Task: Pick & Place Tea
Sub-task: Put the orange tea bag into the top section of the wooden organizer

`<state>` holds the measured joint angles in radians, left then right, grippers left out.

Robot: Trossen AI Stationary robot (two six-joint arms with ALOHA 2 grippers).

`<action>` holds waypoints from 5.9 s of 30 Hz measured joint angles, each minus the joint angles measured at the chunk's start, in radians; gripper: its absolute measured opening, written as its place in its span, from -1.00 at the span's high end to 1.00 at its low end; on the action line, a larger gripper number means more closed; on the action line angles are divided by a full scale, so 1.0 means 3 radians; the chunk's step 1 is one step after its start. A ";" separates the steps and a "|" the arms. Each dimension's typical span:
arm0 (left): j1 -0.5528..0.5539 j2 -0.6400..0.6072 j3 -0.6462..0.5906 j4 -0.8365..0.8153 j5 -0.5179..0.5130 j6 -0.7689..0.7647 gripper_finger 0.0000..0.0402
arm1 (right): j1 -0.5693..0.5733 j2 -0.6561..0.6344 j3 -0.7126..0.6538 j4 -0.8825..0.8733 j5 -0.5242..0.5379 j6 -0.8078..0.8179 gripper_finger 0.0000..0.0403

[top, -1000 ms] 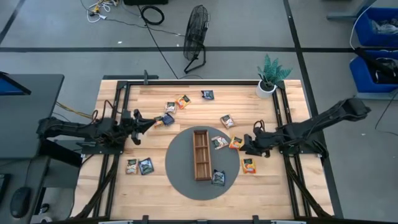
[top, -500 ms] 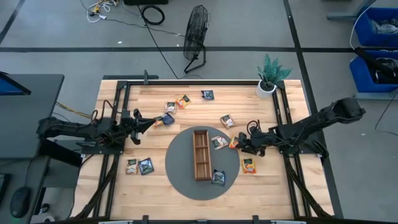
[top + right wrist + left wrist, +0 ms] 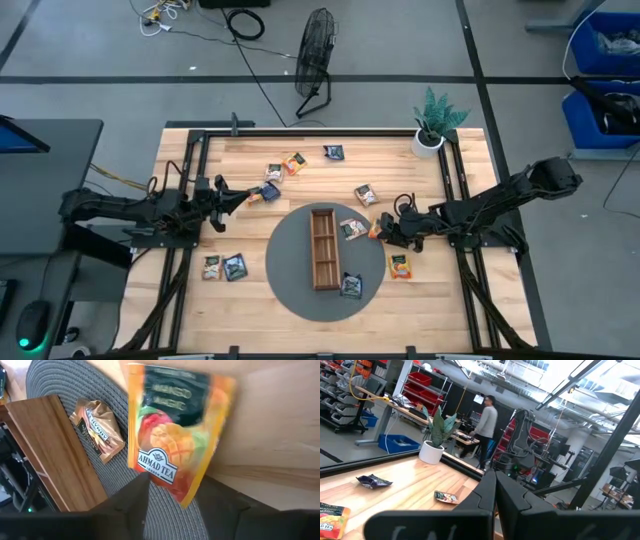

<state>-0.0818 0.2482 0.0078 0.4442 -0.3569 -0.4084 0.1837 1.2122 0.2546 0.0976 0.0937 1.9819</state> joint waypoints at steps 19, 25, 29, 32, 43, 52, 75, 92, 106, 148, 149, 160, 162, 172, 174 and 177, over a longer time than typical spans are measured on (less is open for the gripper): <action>0.0001 0.0001 0.0000 0.0430 -0.0004 -0.0115 0.93 | 0.0000 0.0004 0.0010 0.0084 0.0140 -0.0279 0.95; 0.0000 0.0000 0.0000 0.0611 -0.0005 -0.0294 0.93 | 0.0003 -0.0004 0.0123 0.0080 0.0248 -0.0540 0.98; 0.0000 0.0001 0.0000 0.0579 -0.0005 -0.0705 0.93 | 0.0003 -0.0025 0.0312 0.0015 0.0420 -0.0826 0.99; 0.0000 0.0001 0.0000 0.0495 -0.0005 -0.0884 0.93 | 0.0003 -0.0038 0.0542 -0.0252 0.0501 -0.1083 0.99; 0.0000 0.0058 0.0001 0.0394 0.0071 -0.1366 0.67 | -0.0001 -0.0038 0.1274 -0.0907 0.0834 -0.1935 1.00; 0.0000 0.0388 0.0110 0.0381 0.0186 -0.1482 0.14 | -0.0055 -0.0037 0.1627 -0.0901 0.0959 -0.2361 1.00; 0.0001 0.1994 0.1320 0.0328 0.0295 -0.1051 0.04 | -0.0081 -0.0036 0.2343 -0.0725 0.1323 -0.3171 1.00; 0.0201 0.2871 0.2093 0.0320 0.0387 -0.0929 0.04 | -0.0076 0.0184 0.2351 -0.0086 0.1172 -0.3290 1.00; 0.0306 0.3417 0.2518 0.0350 0.0873 -0.0927 0.04 | -0.0076 0.0418 0.2600 -0.0133 0.1107 -0.3385 1.00; 0.0510 0.3515 0.2555 0.0626 0.1279 -0.0946 0.98 | -0.0143 0.0423 0.2607 -0.0050 0.0854 -0.3447 0.96; 0.0510 0.3515 0.2555 0.0639 0.1314 -0.0947 0.99 | -0.0154 0.0422 0.2606 -0.0050 0.0777 -0.3462 0.94; 0.0510 0.3515 0.2555 0.0674 0.1622 -0.1045 0.99 | -0.0204 0.0332 0.2603 -0.0177 -0.0028 -0.3510 0.58; 0.0511 0.3515 0.2555 0.0648 0.1722 -0.1045 0.99 | -0.0230 0.0253 0.2603 -0.0324 -0.0314 -0.3540 0.52; 0.0528 0.3515 0.2555 0.0346 0.2350 -0.1133 1.00 | -0.0450 -0.0288 0.2603 -0.1352 -0.1234 -0.3542 0.38; 0.0528 0.3515 0.2555 0.0247 0.2477 -0.1154 1.00 | -0.0509 -0.0358 0.2603 -0.1400 -0.1250 -0.3549 0.38; 0.0529 0.3513 0.2556 0.0166 0.2633 -0.1197 1.00 | -0.0612 -0.0396 0.2603 -0.1284 -0.1357 -0.3567 0.38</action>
<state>0.0769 1.3022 0.7745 0.4942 0.4332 -0.7673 0.0001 1.0935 1.0355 -0.2876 -0.3134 0.9118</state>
